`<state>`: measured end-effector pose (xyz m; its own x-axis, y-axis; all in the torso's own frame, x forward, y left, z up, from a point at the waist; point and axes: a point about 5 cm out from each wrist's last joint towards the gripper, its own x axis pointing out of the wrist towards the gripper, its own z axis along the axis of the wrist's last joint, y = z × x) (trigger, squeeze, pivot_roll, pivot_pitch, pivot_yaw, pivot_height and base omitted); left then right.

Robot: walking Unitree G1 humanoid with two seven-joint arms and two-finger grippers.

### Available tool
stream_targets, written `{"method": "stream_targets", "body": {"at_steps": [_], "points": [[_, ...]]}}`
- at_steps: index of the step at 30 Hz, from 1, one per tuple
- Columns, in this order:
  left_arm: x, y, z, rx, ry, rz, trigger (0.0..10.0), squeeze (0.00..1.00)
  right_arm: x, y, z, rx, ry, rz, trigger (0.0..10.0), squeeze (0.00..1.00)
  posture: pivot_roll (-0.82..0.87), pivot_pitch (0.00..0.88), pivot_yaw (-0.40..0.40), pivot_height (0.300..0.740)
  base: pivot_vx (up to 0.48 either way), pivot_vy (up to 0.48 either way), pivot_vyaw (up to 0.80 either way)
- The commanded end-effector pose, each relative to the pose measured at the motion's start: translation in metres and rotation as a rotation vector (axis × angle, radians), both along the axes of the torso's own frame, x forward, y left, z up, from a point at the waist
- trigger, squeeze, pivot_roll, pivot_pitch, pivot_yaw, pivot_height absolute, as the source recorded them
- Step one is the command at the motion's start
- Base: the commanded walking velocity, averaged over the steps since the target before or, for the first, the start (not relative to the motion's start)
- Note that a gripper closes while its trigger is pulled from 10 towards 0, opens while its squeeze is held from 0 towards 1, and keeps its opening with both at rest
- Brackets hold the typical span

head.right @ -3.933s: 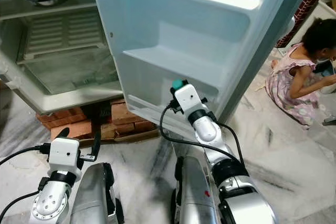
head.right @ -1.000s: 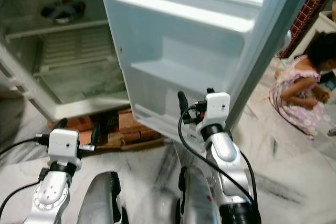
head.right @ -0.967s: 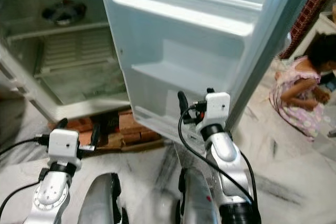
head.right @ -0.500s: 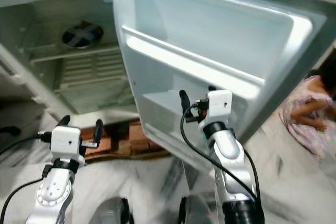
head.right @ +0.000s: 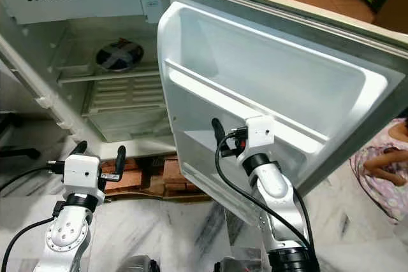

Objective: Restocking fridge

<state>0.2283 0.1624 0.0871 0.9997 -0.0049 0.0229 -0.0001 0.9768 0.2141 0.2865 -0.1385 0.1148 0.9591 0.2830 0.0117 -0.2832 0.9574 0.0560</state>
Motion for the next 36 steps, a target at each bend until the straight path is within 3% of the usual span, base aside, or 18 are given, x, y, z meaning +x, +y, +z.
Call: {"method": "stream_targets", "body": {"at_steps": [1,5,24,36], "points": [[-0.002,0.001,-0.005,0.002,0.03,0.007,10.0,0.0,-0.003,0.001,-0.007,0.002,0.04,0.015,10.0,0.0,0.02,0.094,0.007,0.74,0.0,0.0,0.0],[-0.002,0.0,-0.005,-0.001,0.03,0.004,10.0,0.0,-0.003,0.001,-0.004,0.01,0.015,0.025,10.0,0.0,0.02,0.095,0.002,0.74,0.0,0.0,0.0],[-0.002,0.0,-0.005,0.0,0.037,0.011,10.0,0.0,-0.004,0.009,-0.012,0.039,0.071,0.081,10.0,0.0,0.02,0.104,0.007,0.74,-0.315,0.0,0.0],[-0.002,0.001,-0.006,0.004,0.037,0.011,10.0,0.0,0.0,0.004,-0.013,-0.015,0.057,0.033,10.0,0.0,0.02,0.099,0.016,0.74,-0.269,0.0,0.0]]}}
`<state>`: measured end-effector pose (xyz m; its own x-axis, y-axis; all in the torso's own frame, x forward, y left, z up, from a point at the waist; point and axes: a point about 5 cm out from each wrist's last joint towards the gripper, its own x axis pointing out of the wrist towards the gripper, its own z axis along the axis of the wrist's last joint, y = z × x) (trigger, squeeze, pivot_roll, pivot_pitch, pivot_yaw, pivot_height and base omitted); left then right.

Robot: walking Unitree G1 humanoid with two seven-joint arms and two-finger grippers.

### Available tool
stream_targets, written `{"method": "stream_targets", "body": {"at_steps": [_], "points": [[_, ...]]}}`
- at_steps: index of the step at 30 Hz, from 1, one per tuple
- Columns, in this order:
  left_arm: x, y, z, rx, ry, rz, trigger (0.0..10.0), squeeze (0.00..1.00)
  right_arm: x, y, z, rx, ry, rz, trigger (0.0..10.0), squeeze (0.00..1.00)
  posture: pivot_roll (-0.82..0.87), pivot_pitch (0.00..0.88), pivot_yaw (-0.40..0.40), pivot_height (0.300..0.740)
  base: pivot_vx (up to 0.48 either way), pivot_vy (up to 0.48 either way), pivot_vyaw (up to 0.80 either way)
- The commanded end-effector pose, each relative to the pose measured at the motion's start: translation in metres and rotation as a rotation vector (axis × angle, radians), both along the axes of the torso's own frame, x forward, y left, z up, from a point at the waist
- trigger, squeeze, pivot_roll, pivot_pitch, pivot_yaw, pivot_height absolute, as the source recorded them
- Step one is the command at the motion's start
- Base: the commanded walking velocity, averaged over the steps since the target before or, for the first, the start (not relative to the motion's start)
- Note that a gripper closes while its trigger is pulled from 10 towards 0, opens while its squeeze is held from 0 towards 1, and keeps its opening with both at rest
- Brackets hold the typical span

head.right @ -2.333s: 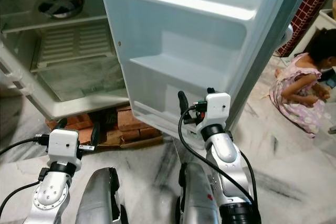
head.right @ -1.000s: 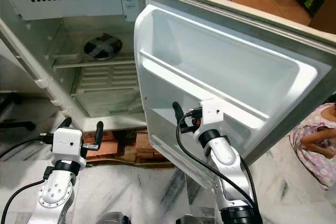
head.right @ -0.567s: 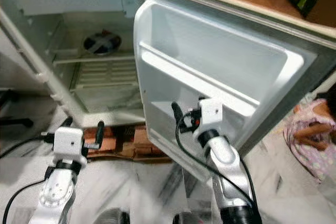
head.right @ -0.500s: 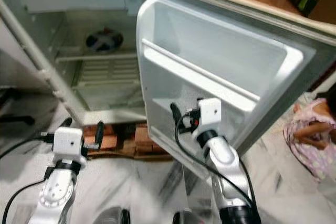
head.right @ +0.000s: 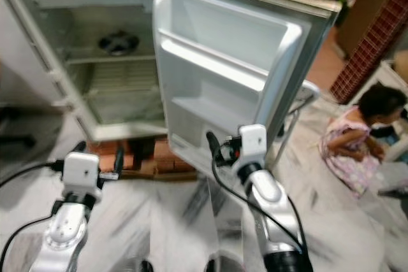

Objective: Restocking fridge

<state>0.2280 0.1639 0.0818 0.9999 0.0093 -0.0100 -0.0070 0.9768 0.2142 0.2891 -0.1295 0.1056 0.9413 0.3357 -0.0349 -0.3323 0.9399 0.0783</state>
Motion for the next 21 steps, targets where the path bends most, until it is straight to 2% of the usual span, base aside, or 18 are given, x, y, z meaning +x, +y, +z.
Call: {"method": "stream_targets", "body": {"at_steps": [1,2,8,12,13,15,17,21], "points": [[-0.004,0.0,-0.002,0.001,0.009,0.01,10.0,0.0,-0.001,-0.017,-0.005,-0.061,-0.008,-0.109,10.0,0.0,0.02,0.097,0.016,0.74,0.0,0.0,0.0],[-0.006,0.001,-0.002,-0.005,0.011,0.019,10.0,0.0,0.0,-0.027,-0.008,-0.079,0.004,-0.175,10.0,0.0,0.01,0.097,0.019,0.74,0.0,0.0,0.0],[-0.012,0.002,-0.005,-0.031,0.025,0.026,10.0,0.0,-0.002,-0.044,-0.023,-0.078,0.063,-0.27,10.0,0.0,0.0,0.098,0.026,0.74,0.0,0.0,0.0],[-0.013,0.004,-0.005,0.006,0.008,0.012,10.0,0.0,-0.001,-0.042,-0.023,-0.054,0.064,-0.256,10.0,0.0,0.0,0.098,0.03,0.74,0.0,0.0,0.0],[-0.013,0.007,-0.005,0.022,0.004,0.021,10.0,0.0,0.0,-0.043,-0.022,-0.101,0.045,-0.273,10.0,0.0,0.0,0.101,0.033,0.74,0.0,0.0,0.0],[-0.012,0.011,-0.004,0.032,-0.001,0.035,10.0,0.0,0.0,-0.043,-0.022,-0.094,0.049,-0.279,10.0,0.0,0.0,0.101,0.033,0.74,0.0,0.0,0.0],[-0.008,0.014,-0.001,0.03,-0.01,0.047,10.0,0.0,-0.001,-0.037,-0.019,-0.005,0.039,-0.227,10.0,0.0,0.0,0.1,0.036,0.74,0.0,0.0,0.0],[-0.004,0.014,0.002,0.03,-0.026,0.037,10.0,0.0,-0.001,-0.028,-0.019,-0.028,0.028,-0.177,10.0,0.0,0.0,0.097,0.035,0.74,0.0,0.0,0.0]]}}
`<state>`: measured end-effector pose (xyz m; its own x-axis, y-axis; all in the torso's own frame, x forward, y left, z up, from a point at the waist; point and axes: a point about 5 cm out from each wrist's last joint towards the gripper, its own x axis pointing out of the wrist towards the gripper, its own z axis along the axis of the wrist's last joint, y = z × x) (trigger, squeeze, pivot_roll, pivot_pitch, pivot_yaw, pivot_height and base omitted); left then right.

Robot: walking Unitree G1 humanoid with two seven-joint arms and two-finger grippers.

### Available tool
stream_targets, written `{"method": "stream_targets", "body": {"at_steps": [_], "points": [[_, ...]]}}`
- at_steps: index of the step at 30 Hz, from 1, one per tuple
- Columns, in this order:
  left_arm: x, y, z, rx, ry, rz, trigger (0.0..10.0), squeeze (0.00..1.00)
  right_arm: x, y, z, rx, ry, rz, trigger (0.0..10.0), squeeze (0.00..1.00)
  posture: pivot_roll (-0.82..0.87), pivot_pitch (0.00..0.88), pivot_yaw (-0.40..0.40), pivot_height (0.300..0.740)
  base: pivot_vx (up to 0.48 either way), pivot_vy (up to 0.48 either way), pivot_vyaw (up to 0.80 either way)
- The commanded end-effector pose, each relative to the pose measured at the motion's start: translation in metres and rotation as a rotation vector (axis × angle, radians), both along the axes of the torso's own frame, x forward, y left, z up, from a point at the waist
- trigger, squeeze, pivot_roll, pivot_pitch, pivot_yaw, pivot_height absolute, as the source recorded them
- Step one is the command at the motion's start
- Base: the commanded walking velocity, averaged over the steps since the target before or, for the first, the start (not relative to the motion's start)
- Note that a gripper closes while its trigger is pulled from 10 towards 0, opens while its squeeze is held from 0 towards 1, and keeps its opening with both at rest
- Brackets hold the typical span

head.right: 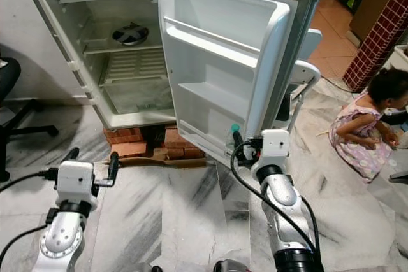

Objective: Restocking fridge

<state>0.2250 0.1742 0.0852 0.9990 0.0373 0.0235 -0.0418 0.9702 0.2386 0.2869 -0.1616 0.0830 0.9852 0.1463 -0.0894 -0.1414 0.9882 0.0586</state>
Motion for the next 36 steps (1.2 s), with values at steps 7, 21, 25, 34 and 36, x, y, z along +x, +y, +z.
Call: {"method": "stream_targets", "body": {"at_steps": [7,21,25,34,36], "points": [[-0.001,-0.001,-0.002,-0.013,0.004,-0.009,10.0,0.0,0.003,0.006,0.006,0.001,-0.036,0.035,10.0,0.0,0.0,0.101,0.031,0.74,0.272,0.0,0.0],[-0.001,-0.008,-0.004,-0.04,0.009,-0.031,10.0,0.0,0.003,0.005,0.007,0.006,-0.056,0.025,10.0,0.0,-0.01,0.101,0.022,0.74,0.234,-0.072,0.0],[-0.002,-0.01,-0.006,-0.037,0.014,-0.037,10.0,0.0,0.0,-0.002,0.005,-0.002,-0.053,-0.021,10.0,0.0,0.0,0.104,0.019,0.74,0.0,0.0,0.0],[-0.005,-0.006,-0.004,-0.016,0.006,-0.032,10.0,0.0,-0.013,-0.008,-0.001,-0.003,-0.041,-0.054,10.0,0.0,0.0,0.113,0.022,0.74,0.0,0.0,0.0],[-0.004,-0.006,-0.003,-0.013,0.004,-0.031,10.0,0.0,-0.013,-0.009,-0.001,-0.01,-0.042,-0.058,10.0,0.0,0.0,0.114,0.021,0.74,0.0,0.0,0.0]]}}
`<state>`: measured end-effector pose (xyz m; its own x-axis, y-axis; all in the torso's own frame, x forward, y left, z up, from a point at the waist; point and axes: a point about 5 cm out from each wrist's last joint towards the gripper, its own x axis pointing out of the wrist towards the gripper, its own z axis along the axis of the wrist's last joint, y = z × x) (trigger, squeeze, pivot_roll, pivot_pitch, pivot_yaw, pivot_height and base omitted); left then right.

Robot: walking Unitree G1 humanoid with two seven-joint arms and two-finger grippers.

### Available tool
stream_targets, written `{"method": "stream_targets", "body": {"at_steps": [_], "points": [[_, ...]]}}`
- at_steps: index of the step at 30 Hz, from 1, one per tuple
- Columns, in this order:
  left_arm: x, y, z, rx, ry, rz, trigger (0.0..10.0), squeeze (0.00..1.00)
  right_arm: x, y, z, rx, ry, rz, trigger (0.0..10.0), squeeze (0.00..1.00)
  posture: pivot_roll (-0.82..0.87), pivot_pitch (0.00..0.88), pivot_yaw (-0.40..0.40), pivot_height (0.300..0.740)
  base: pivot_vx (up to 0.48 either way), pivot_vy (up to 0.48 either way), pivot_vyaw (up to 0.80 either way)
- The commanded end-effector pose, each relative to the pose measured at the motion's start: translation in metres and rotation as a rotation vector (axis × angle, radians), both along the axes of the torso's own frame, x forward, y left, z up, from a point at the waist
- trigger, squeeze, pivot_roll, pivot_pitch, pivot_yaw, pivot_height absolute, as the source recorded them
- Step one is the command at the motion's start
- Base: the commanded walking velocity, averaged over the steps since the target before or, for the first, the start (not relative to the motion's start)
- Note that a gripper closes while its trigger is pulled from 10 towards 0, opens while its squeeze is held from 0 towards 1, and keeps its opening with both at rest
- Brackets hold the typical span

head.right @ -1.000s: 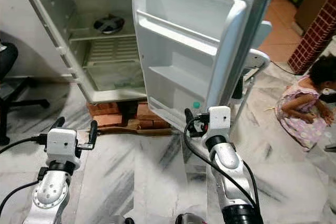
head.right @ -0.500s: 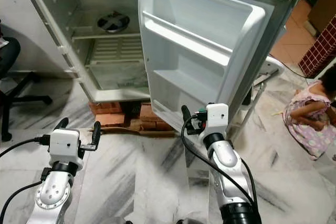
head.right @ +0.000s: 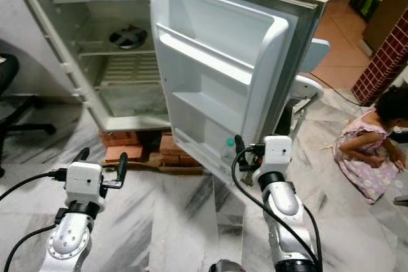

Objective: Restocking fridge

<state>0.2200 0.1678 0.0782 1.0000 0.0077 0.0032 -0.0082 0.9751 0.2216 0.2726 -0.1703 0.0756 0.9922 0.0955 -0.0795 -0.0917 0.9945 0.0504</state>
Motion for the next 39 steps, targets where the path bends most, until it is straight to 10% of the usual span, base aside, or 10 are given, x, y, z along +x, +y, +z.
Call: {"method": "stream_targets", "body": {"at_steps": [1,39], "points": [[0.001,0.001,0.005,0.006,-0.018,-0.001,10.0,0.0,0.002,0.0,0.007,-0.008,-0.032,-0.009,10.0,0.0,0.0,0.114,0.02,0.74,0.0,0.0,0.0],[0.012,-0.003,0.025,0.088,-0.078,-0.041,10.0,0.0,0.02,0.015,0.018,-0.046,-0.091,0.085,10.0,0.0,0.06,0.136,0.009,0.74,0.0,-0.274,0.12]]}}
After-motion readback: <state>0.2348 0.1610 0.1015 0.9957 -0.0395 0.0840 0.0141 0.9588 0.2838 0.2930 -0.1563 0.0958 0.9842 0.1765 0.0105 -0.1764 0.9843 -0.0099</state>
